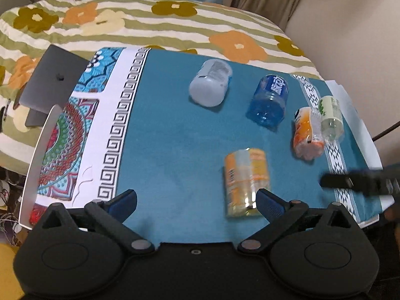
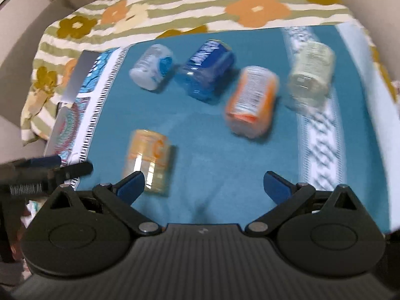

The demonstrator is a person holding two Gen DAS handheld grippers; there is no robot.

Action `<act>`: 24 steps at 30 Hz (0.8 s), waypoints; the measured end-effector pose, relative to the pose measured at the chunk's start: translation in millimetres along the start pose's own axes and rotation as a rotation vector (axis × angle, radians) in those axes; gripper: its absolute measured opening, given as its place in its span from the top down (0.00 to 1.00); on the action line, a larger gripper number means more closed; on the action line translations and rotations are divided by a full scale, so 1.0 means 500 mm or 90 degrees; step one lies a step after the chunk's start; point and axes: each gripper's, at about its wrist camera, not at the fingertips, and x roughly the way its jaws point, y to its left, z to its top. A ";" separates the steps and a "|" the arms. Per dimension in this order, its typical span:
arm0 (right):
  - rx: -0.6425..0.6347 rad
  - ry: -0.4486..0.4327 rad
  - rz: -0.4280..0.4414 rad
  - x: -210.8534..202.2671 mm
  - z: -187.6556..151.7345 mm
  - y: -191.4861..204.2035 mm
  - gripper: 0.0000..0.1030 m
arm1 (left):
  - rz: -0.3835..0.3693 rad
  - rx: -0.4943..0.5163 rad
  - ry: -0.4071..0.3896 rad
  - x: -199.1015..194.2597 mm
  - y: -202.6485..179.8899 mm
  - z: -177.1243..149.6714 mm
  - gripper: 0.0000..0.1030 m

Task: Flip cup upright
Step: 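Close the right tool around the standing cup, then lift the cup with the right tool and carry it across the cloth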

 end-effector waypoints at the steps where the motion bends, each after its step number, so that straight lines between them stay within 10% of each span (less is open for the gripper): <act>1: 0.000 0.005 0.002 0.012 0.010 0.011 0.00 | -0.007 -0.003 0.000 -0.002 0.012 -0.004 0.01; 14: 0.056 0.145 0.074 0.200 0.103 0.096 0.02 | -0.013 0.010 0.043 0.029 0.110 -0.024 0.01; 24: 0.118 0.194 0.098 0.259 0.102 0.076 0.28 | -0.032 -0.003 0.067 0.050 0.133 -0.027 0.00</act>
